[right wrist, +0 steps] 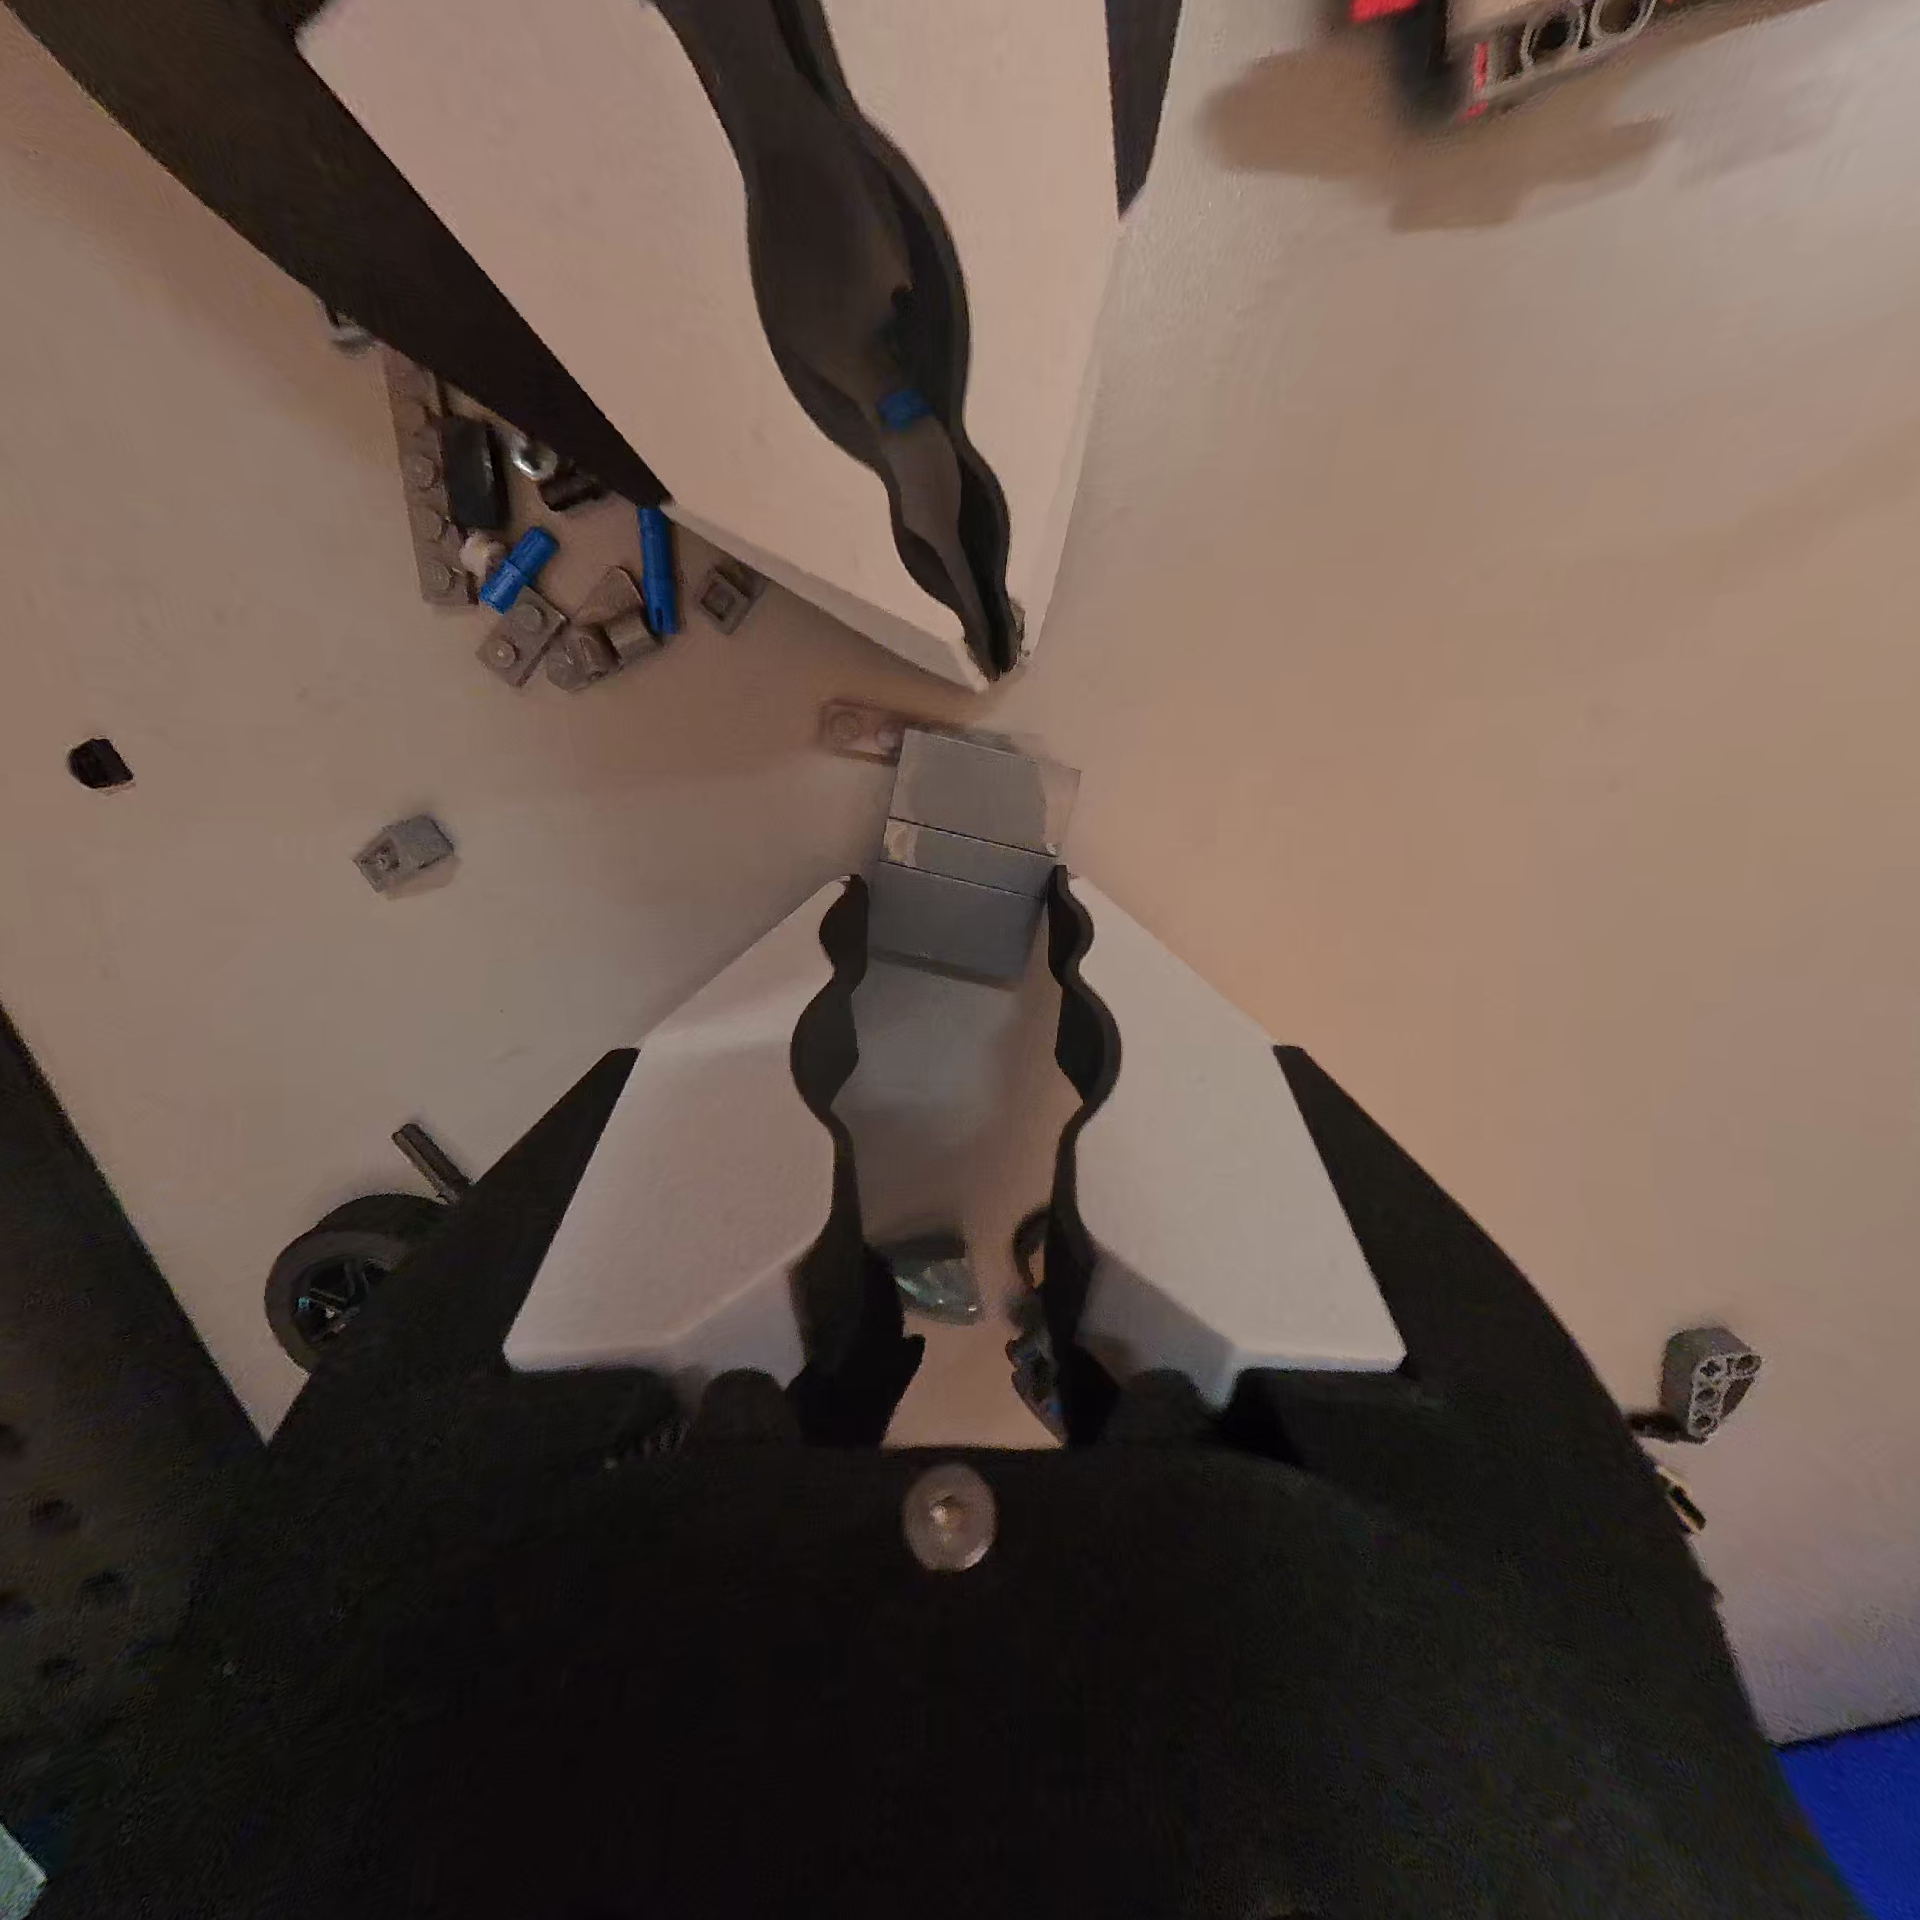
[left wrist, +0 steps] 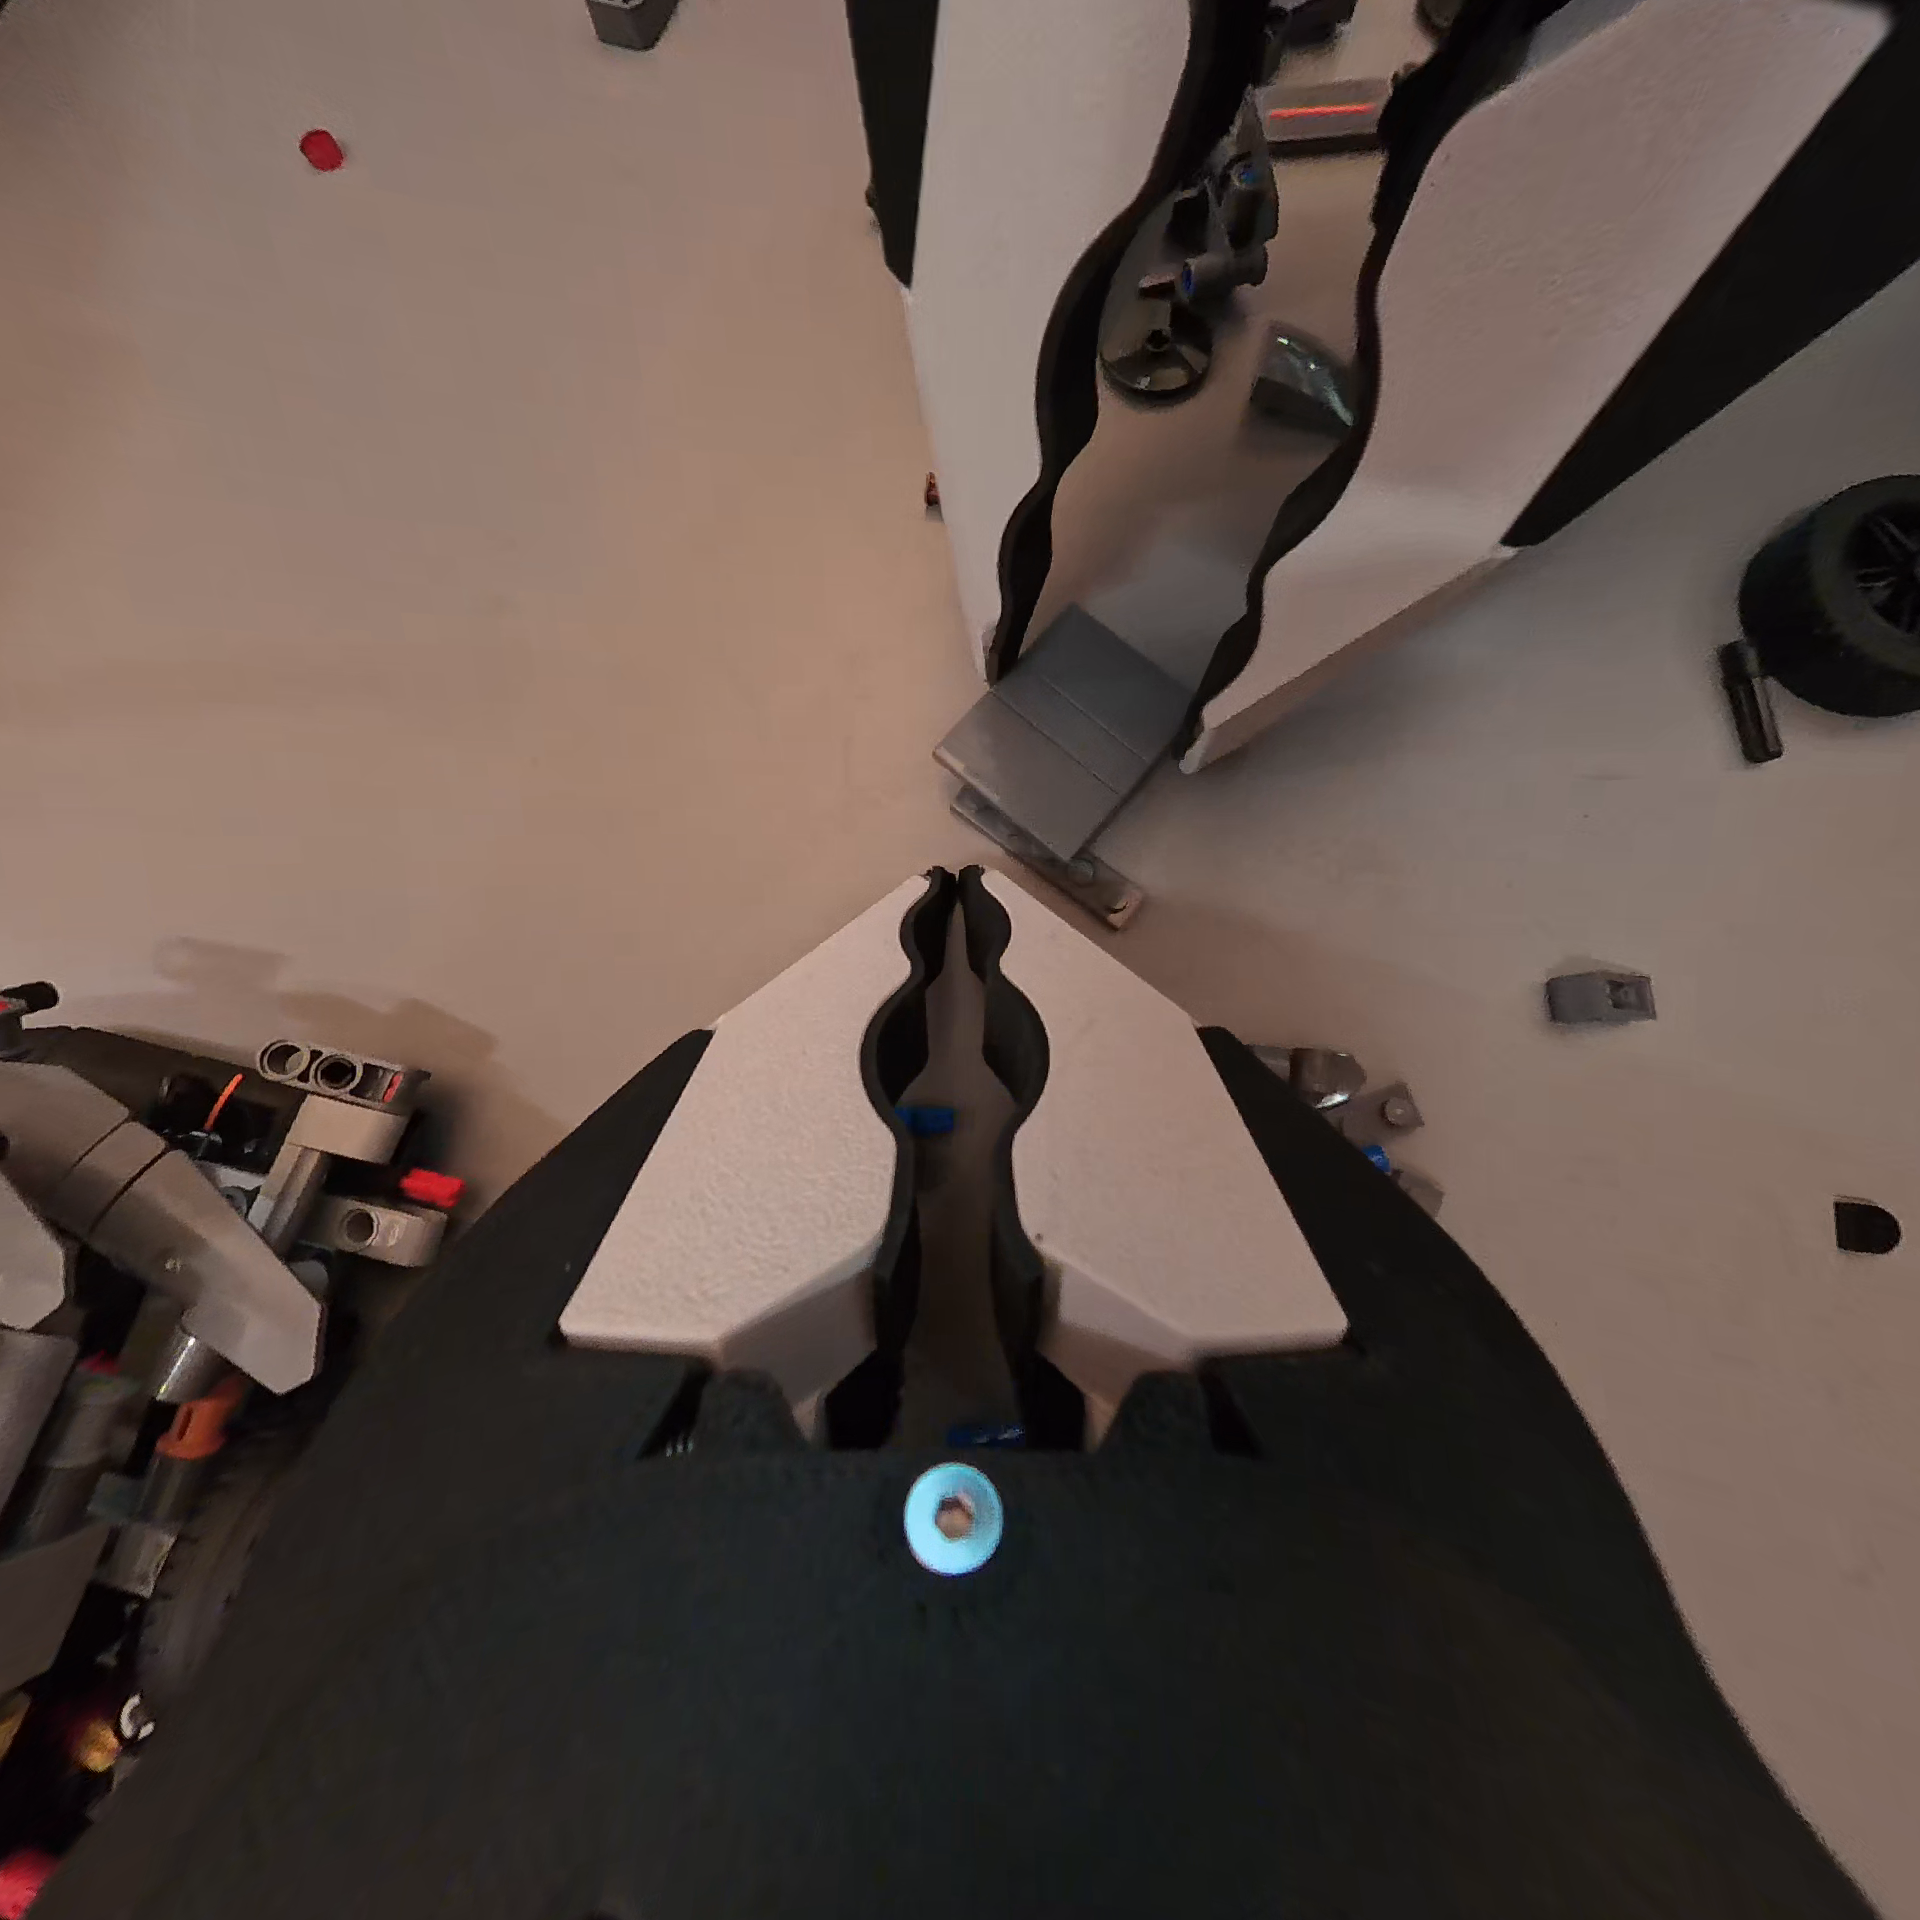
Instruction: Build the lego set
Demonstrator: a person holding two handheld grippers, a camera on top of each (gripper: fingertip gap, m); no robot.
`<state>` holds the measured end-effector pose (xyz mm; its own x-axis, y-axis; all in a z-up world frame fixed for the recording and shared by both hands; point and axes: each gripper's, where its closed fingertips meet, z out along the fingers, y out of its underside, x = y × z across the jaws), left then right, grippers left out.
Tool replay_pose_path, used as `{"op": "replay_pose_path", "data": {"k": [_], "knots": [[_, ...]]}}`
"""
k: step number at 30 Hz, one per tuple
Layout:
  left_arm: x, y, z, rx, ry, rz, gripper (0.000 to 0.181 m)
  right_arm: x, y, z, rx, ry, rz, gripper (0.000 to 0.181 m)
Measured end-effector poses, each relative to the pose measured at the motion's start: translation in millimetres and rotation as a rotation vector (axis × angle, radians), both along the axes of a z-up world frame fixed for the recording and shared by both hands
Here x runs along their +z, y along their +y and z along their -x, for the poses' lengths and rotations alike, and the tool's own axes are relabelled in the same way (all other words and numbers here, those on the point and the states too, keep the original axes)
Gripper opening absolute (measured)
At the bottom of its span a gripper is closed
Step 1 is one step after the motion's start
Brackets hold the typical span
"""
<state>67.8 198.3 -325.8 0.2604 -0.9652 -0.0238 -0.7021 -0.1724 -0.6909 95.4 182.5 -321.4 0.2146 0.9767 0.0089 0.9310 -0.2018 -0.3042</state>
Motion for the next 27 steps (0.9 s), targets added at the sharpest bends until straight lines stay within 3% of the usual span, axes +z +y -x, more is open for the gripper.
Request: {"op": "replay_pose_path", "data": {"k": [21,27], "knots": [[7.4,-1.2,-2.4,-0.012,-0.041,-0.010,0.001,1.1,-1.2,3.8,0.008,0.036,0.024,0.038],[12.9,-9.2,-8.8,-0.062,-0.066,-0.033,0.000,11.9,8.5,9.9,-0.050,0.149,0.043,0.020]]}}
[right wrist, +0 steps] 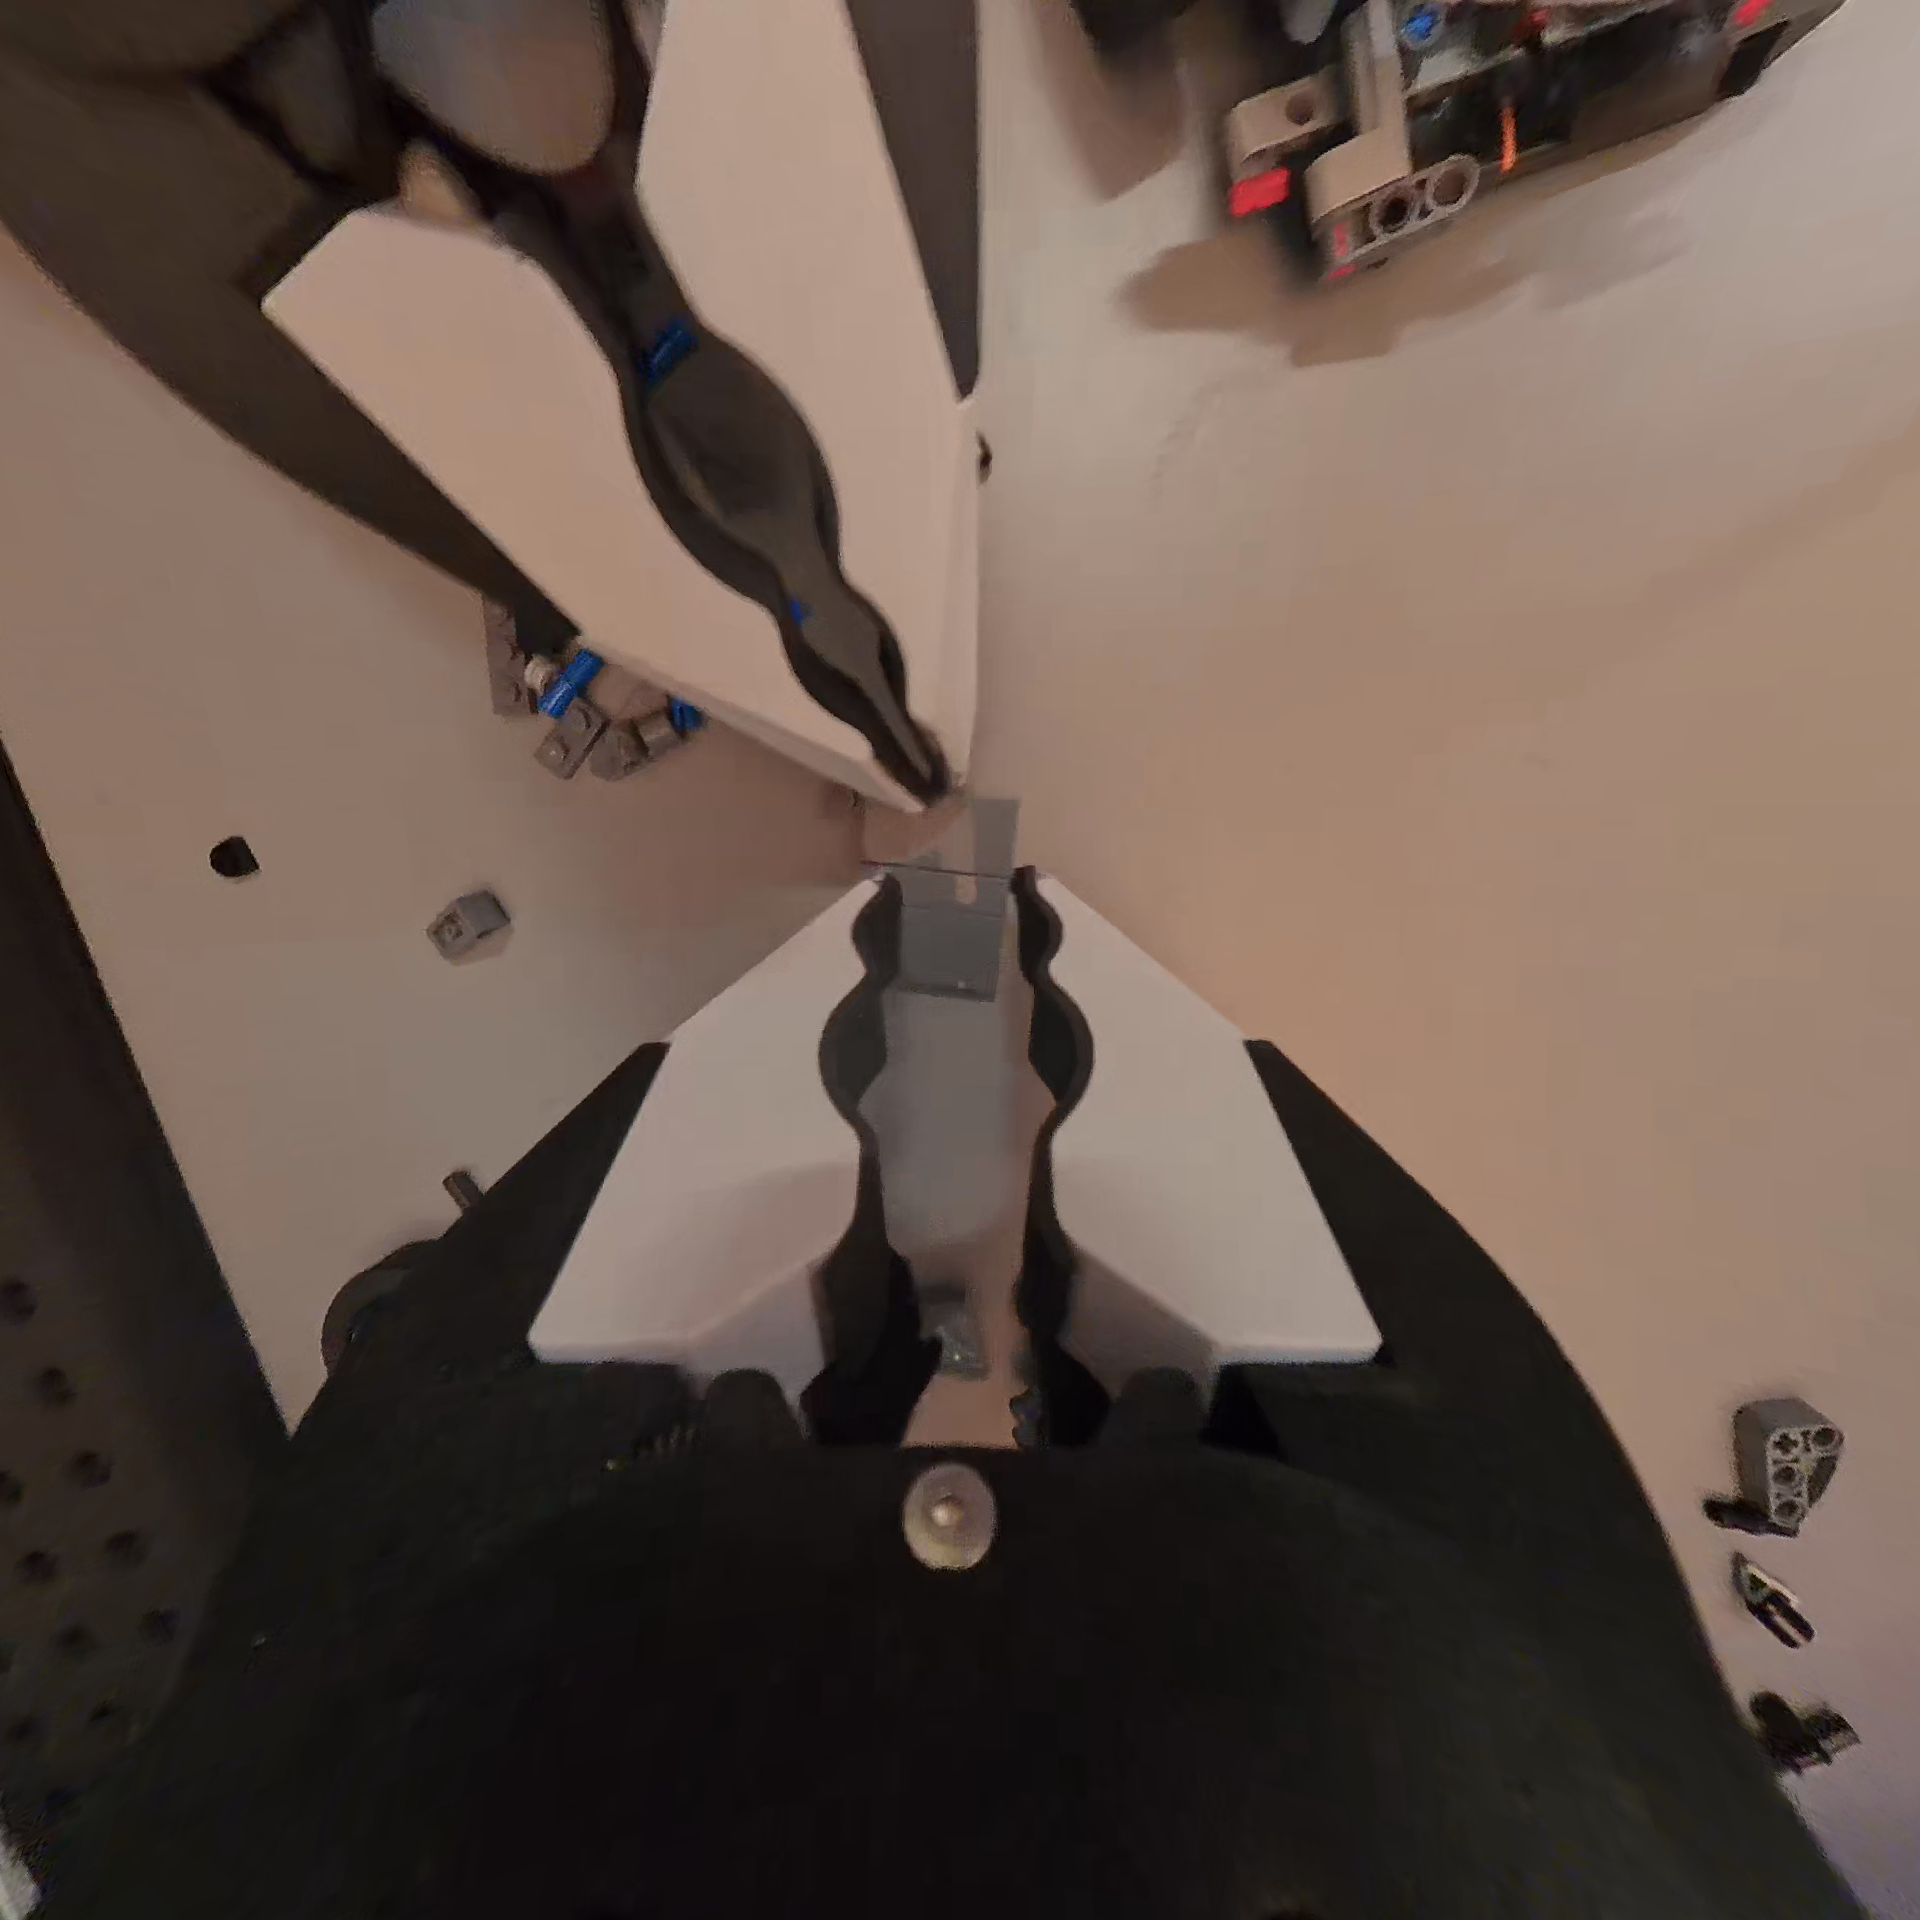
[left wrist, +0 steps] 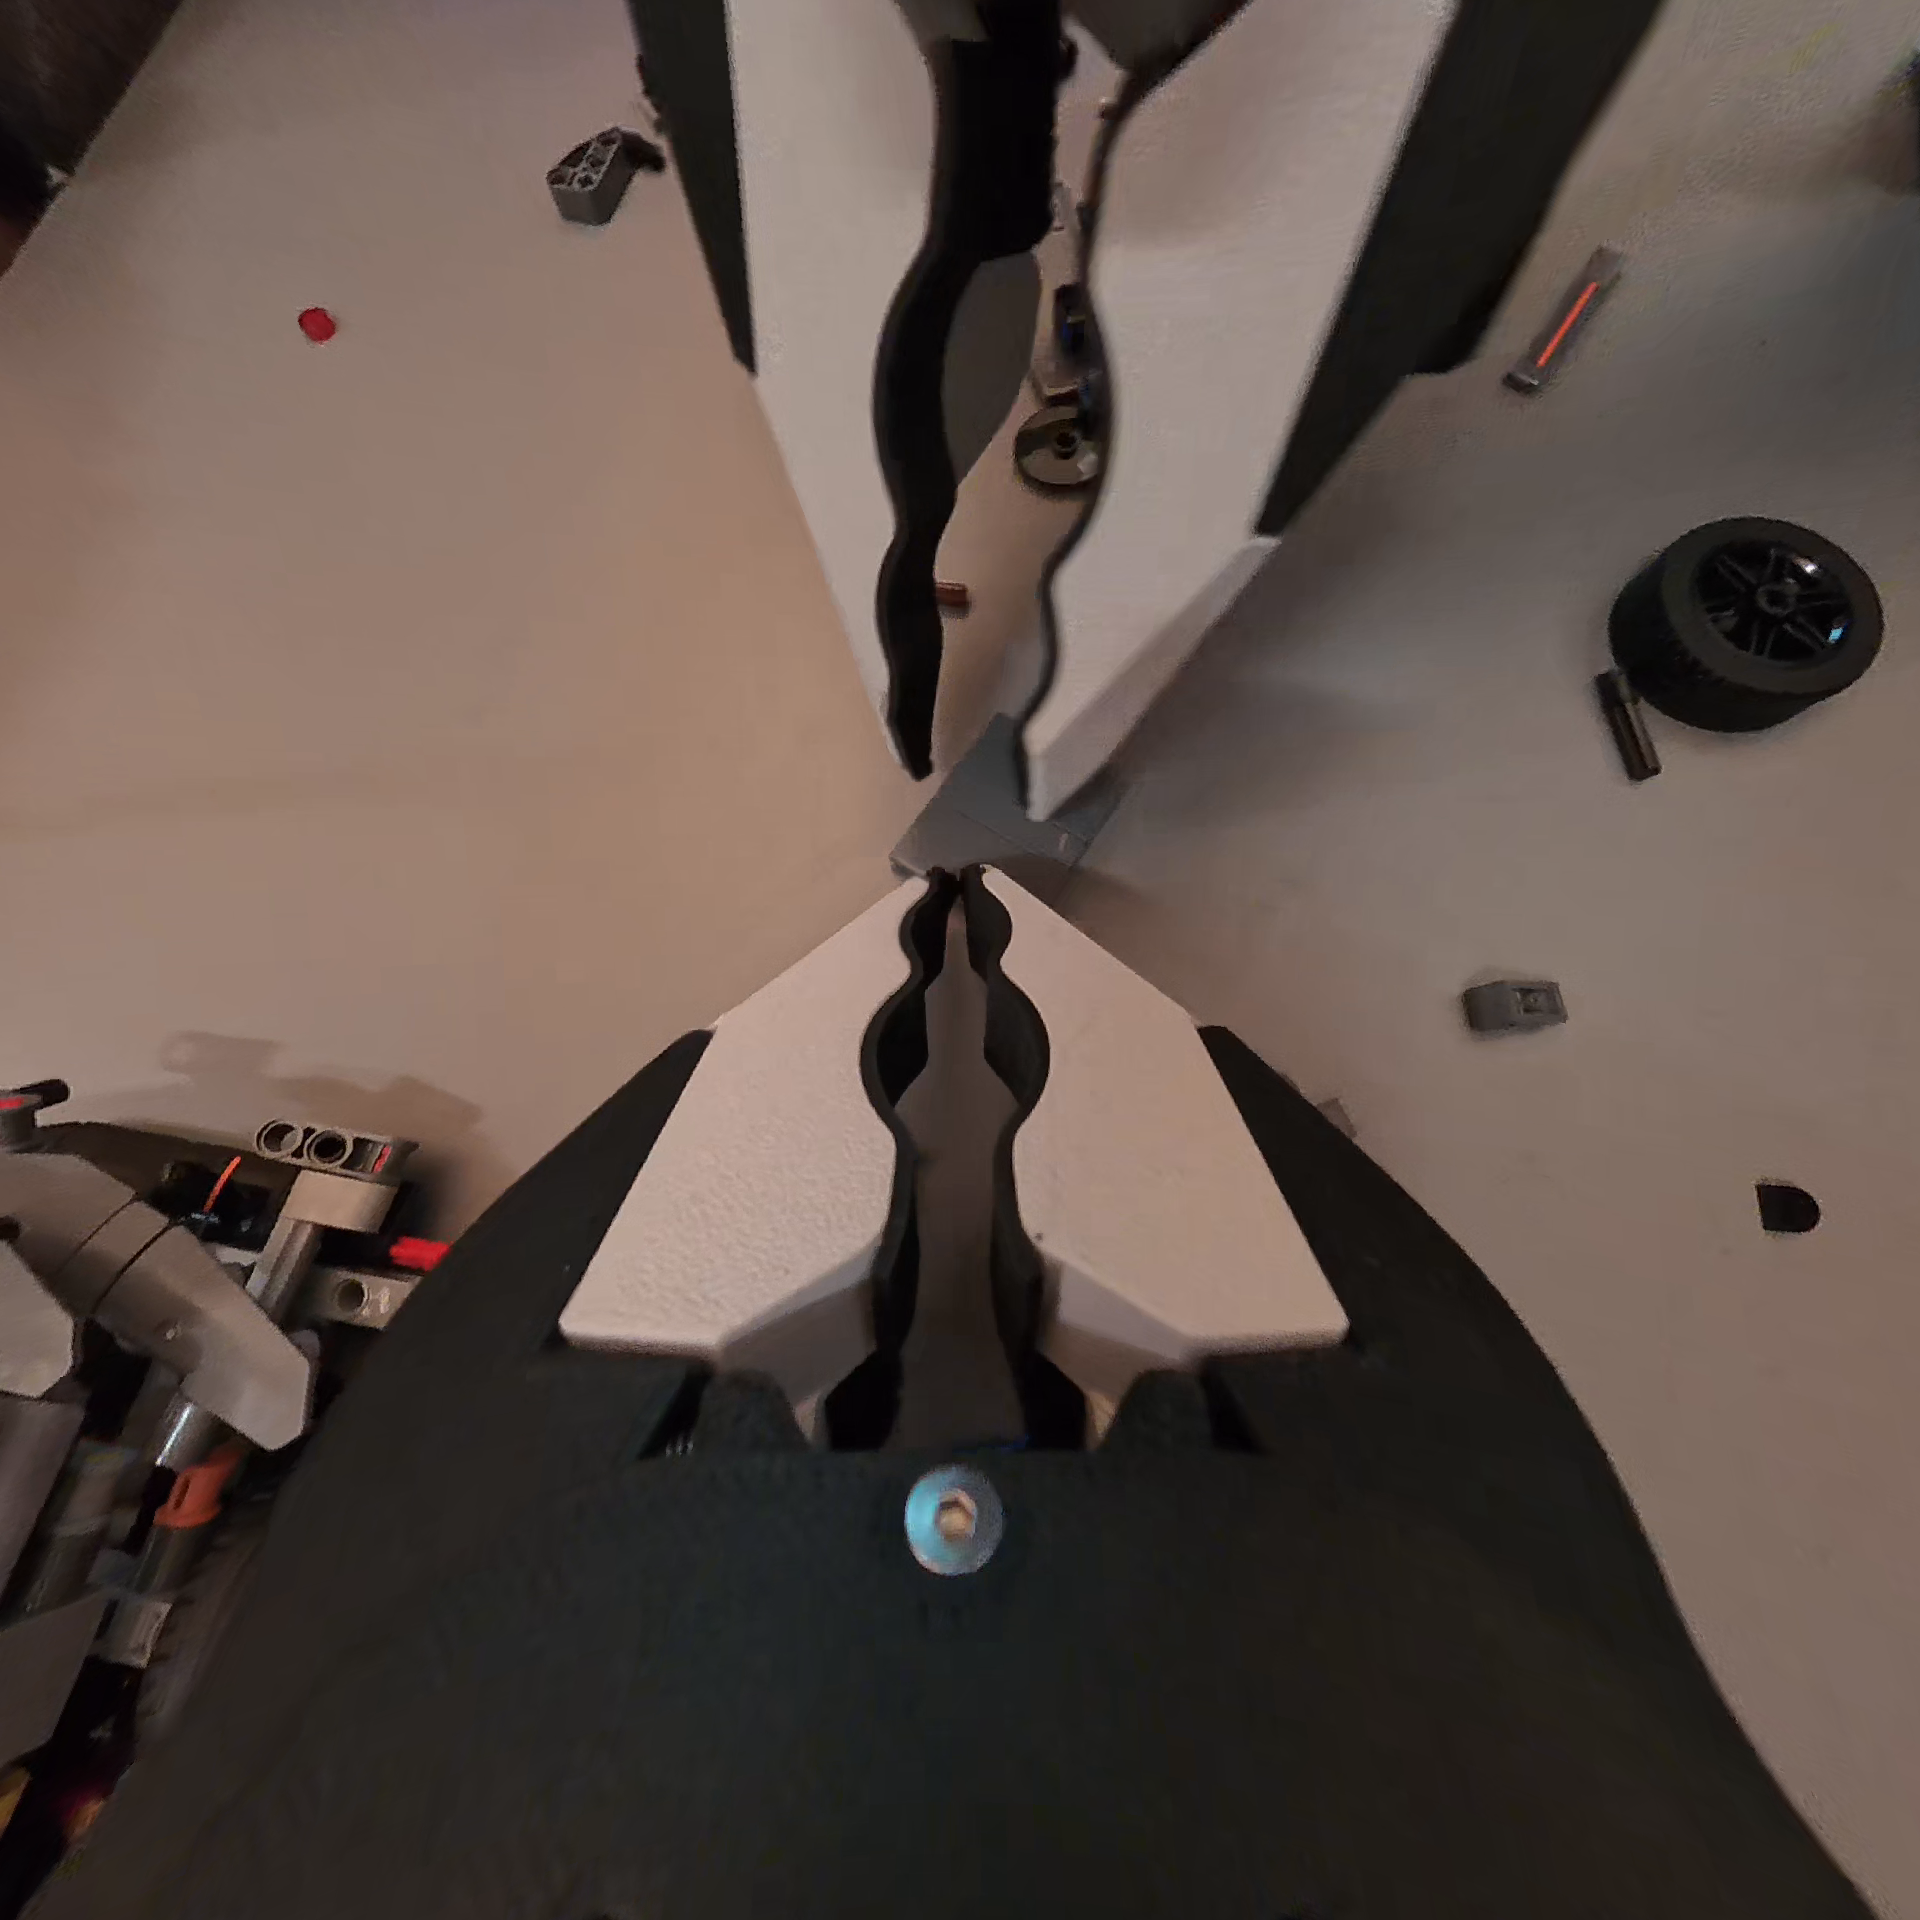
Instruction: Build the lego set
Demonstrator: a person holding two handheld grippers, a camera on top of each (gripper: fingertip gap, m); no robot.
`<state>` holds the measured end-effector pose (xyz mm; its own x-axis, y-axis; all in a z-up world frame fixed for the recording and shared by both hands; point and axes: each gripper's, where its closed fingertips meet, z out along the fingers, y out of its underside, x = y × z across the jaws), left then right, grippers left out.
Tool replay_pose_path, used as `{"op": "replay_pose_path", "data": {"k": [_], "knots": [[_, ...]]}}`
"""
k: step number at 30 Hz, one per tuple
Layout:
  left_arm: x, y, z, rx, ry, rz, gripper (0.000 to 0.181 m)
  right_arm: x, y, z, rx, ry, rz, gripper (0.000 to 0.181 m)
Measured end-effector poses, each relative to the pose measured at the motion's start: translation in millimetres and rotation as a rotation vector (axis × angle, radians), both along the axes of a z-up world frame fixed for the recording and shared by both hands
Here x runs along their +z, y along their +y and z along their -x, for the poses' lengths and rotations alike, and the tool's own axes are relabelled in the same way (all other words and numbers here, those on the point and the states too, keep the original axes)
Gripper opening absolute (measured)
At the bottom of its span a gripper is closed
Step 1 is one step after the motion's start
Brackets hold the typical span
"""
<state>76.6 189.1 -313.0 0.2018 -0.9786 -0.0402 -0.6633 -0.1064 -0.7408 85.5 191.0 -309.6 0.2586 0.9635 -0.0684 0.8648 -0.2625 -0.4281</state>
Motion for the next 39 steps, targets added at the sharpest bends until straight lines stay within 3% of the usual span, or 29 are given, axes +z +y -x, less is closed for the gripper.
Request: {"op": "replay_pose_path", "data": {"k": [4,17,31,33,35,39], "knots": [[-4.0,-3.5,-1.8,-0.023,0.029,-0.031,0.000,-0.3,7.6,7.6,-0.025,0.053,-0.024,0.000],[-6.7,-3.7,-1.7,-0.037,0.079,-0.109,0.000,-10.9,3.6,13.1,-0.033,0.067,0.003,0.000],[-6.0,-3.6,-0.8,-0.026,0.079,-0.076,0.000,-2.9,8.0,8.9,-0.064,0.068,-0.020,0.000],[1.7,-0.4,0.7,-0.013,0.027,-0.046,0.000,5.9,6.9,3.7,-0.051,0.070,-0.027,0.010],[6.2,2.3,5.4,-0.005,0.002,-0.019,0.000,5.7,6.1,-3.5,-0.057,0.058,-0.005,0.035],[21.4,9.4,14.9,-0.001,-0.036,-0.021,0.002,18.3,-8.1,4.0,0.018,0.105,0.024,0.040]]}}
